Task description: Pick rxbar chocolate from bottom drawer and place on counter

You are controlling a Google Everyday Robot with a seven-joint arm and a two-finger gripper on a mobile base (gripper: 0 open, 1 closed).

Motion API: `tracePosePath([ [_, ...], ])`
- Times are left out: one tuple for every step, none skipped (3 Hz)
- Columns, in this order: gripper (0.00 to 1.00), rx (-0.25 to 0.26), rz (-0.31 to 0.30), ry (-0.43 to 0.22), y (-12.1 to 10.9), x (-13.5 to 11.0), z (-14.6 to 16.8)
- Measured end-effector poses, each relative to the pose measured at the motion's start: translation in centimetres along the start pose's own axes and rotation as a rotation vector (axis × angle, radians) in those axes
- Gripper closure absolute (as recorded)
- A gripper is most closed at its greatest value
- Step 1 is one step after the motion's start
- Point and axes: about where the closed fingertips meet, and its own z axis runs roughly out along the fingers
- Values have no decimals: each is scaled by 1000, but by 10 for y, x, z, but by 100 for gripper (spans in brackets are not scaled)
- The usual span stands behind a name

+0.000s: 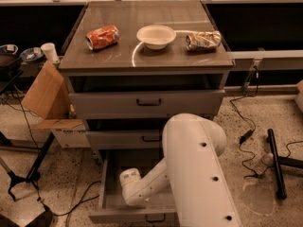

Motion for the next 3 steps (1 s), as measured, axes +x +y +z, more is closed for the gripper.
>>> tracePosePath([
  [100, -6, -20, 26, 0, 15, -39],
  [100, -46, -49, 56, -3, 32, -92],
  [100, -104, -86, 112, -4, 54, -178],
])
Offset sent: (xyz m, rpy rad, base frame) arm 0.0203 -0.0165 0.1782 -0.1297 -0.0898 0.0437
